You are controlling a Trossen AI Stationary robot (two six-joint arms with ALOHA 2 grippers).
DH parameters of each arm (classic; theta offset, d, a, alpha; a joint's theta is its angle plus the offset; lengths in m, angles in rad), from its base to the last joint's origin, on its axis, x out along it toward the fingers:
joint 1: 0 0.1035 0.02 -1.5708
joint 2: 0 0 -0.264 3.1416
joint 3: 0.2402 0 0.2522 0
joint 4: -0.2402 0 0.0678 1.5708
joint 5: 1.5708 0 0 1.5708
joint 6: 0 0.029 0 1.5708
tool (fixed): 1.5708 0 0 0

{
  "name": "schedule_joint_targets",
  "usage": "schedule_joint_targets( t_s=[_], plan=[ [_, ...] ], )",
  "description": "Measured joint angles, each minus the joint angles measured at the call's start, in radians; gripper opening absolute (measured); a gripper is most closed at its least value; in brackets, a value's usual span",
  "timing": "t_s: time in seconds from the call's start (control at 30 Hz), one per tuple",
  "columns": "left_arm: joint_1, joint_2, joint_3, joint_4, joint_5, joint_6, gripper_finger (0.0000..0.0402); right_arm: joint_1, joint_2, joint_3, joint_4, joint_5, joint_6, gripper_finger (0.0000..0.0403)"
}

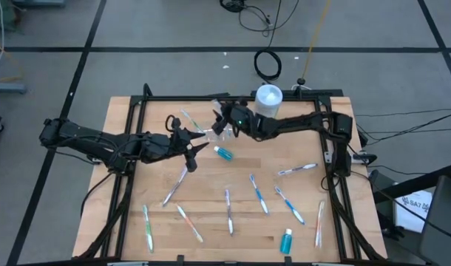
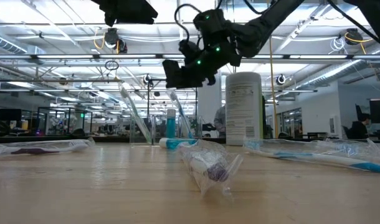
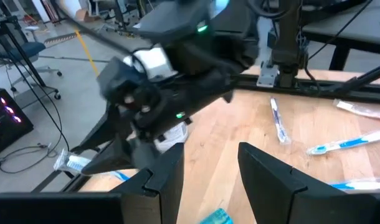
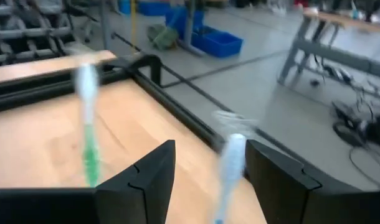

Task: Pick & Place toothbrushing station
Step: Put the top blue toothbrush in the right compartment of the transparent organizer

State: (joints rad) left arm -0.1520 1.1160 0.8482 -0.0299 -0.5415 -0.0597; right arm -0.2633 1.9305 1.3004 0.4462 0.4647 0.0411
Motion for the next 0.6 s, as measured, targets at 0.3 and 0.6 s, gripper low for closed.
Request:
schedule_joint_targets(
  t_s=[0.3, 0.6],
  plan=[
    [0.000, 0.000, 0.000, 0.025, 0.000, 0.028, 0.0159, -0.051, 0.009, 0.006, -0.047, -0.140, 0.083, 0.0190],
    [0.000, 0.000, 0.000, 0.025, 0.000, 0.029, 0.0159, -0.052, 0.010, 0.006, -0.129, -0.124, 0.097, 0.0135]
  ],
)
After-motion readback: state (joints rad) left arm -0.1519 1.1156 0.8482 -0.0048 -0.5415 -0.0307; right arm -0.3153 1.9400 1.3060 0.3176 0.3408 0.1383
